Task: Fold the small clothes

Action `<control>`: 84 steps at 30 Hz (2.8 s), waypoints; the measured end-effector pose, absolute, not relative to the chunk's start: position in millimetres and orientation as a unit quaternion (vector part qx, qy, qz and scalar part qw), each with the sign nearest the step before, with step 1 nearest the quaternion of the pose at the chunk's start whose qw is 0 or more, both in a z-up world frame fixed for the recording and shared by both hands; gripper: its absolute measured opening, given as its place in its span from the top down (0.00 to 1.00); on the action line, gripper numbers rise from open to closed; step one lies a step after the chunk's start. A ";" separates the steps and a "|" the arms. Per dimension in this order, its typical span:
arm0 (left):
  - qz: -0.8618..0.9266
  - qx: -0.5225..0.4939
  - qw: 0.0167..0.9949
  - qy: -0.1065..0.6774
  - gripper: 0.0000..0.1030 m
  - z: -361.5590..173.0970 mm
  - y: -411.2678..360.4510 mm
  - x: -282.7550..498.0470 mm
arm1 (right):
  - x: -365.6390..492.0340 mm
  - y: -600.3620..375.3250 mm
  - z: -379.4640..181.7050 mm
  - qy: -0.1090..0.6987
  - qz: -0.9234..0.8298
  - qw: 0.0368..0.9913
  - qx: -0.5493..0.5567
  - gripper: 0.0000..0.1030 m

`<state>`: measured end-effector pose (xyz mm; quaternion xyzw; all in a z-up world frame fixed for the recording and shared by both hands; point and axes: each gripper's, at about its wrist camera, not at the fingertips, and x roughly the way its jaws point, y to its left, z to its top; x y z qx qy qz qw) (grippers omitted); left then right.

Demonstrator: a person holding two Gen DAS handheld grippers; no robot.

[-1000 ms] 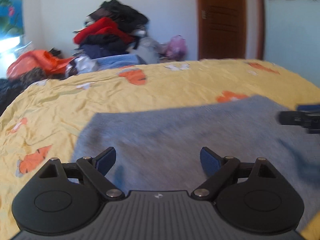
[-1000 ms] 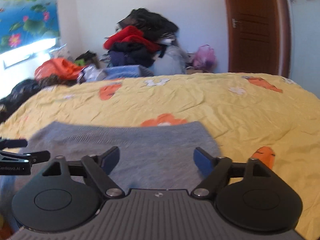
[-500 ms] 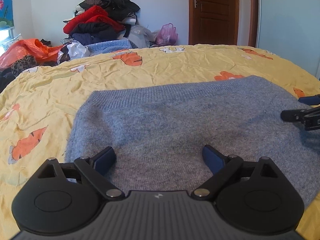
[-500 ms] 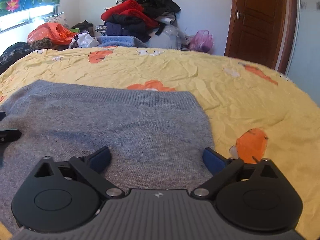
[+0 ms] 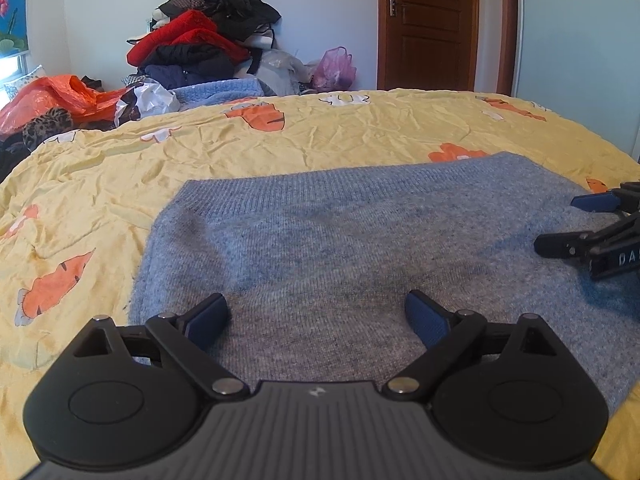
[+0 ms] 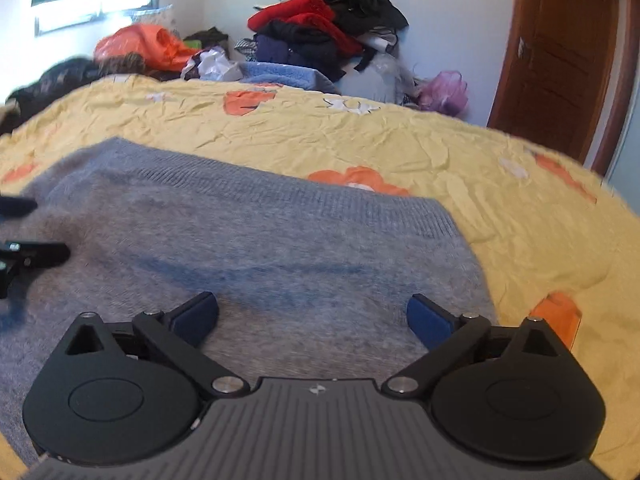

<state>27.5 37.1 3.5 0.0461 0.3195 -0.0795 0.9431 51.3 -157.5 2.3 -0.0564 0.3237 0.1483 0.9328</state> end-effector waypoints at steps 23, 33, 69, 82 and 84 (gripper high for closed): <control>0.006 -0.408 0.865 0.290 0.06 1.9 147.5 -96.1 | 44.0 -155.3 1.8 0.312 0.150 0.936 -0.064 0.01; 0.045 -0.324 0.901 0.287 0.96 22.6 149.2 -94.6 | 42.8 -157.3 2.3 0.312 0.157 0.935 -0.057 0.01; 0.062 -0.346 0.901 0.253 0.95 0.9 134.8 -88.1 | 59.8 -47.9 88.6 0.340 0.353 0.871 0.037 0.02; -0.023 -0.007 0.978 0.207 0.95 24.7 28.0 -91.9 | 133.2 84.2 90.9 0.509 0.408 0.756 -0.056 0.10; -0.028 0.009 0.978 0.209 0.95 23.2 24.3 -91.3 | 134.4 100.9 83.2 0.518 0.397 0.750 -0.104 0.16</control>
